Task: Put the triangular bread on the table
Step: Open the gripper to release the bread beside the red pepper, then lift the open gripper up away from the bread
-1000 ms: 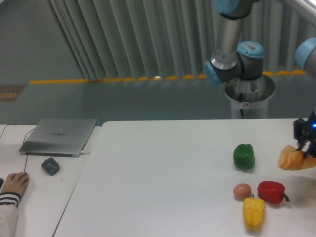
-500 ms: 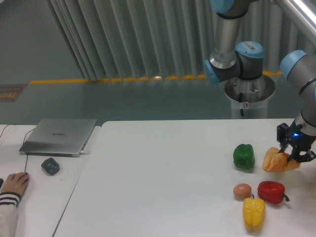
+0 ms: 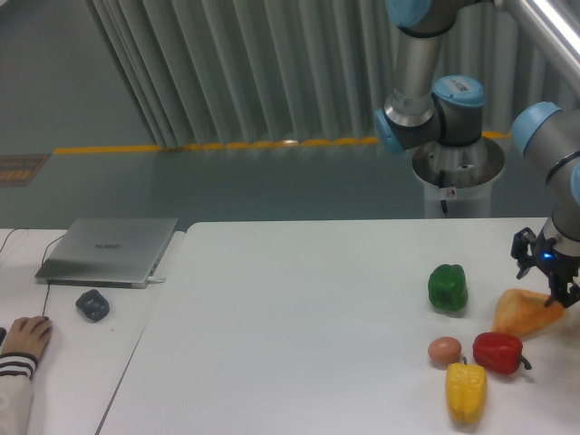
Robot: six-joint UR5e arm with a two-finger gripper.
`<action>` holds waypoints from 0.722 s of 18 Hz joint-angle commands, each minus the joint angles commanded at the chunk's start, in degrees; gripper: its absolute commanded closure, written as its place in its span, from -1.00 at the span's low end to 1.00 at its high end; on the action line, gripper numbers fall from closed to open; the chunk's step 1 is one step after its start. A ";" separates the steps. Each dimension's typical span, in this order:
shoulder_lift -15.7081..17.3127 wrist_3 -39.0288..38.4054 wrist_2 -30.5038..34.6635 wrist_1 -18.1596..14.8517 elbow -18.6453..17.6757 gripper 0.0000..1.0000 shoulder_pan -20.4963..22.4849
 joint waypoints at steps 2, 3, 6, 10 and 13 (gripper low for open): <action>0.26 0.09 -0.09 1.94 -0.18 -1.00 0.09; 0.44 0.00 -0.09 3.43 -0.18 -1.00 0.00; 0.44 -0.09 0.00 13.25 -0.36 -1.00 -0.96; 0.26 0.61 3.94 20.67 0.70 -1.00 -0.88; 0.44 1.14 6.06 20.76 0.52 -1.00 -0.88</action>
